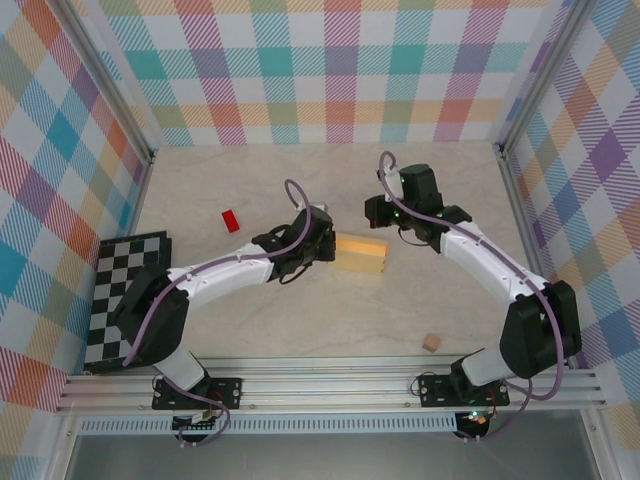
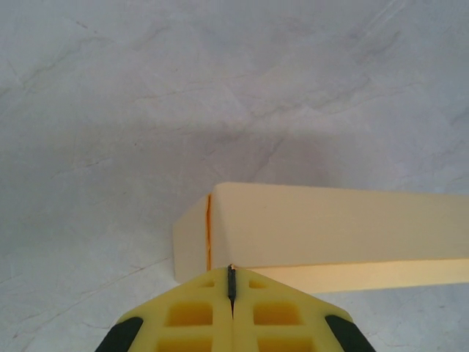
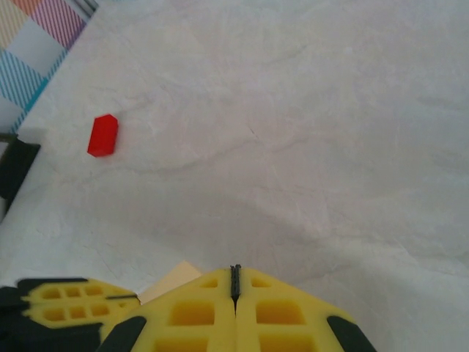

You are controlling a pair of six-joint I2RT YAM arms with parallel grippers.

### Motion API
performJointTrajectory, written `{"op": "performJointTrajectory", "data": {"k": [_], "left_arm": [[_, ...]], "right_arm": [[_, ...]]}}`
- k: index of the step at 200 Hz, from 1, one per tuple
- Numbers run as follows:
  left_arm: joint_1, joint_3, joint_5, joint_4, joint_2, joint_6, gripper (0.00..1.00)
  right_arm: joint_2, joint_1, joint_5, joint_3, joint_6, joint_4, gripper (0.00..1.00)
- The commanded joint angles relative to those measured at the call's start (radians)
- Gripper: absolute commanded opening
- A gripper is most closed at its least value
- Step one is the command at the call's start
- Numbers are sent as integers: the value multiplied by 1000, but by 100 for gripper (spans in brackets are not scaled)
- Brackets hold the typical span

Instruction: Fold the paper box

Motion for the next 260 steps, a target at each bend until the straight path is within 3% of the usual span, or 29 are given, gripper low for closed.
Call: {"op": "performJointTrajectory", "data": {"k": [1, 62, 98, 148, 260], "left_arm": [[-5, 12, -13, -41, 20, 13, 6], [-4, 28, -7, -79, -48, -1, 6], [-3, 107, 6, -187, -80, -8, 8], [3, 211, 42, -171, 15, -20, 8], [27, -12, 79, 74, 106, -17, 3]], "right_arm": [[-28, 10, -29, -70, -8, 38, 0], [-75, 35, -20, -237, -9, 112, 0], [-75, 49, 3, -269, -31, 110, 0], [-82, 59, 26, -317, -38, 124, 0], [-78, 61, 24, -454, -6, 230, 0]]}}
